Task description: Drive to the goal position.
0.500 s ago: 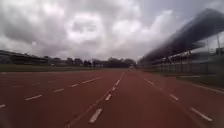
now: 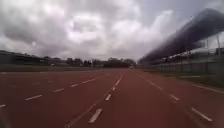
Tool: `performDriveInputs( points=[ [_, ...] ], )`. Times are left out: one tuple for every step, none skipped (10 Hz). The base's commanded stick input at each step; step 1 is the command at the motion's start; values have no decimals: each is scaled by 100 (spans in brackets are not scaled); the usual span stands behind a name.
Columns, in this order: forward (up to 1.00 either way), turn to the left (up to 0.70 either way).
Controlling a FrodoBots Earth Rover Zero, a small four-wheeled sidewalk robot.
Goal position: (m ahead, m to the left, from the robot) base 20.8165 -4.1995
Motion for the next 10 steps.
performDriveInputs(
  points=[
    [70,0],
    [70,0],
    [70,0],
    [70,0],
    [70,0],
    [70,0],
    [70,0],
    [70,0],
    [70,0],
    [70,0]
  ],
)
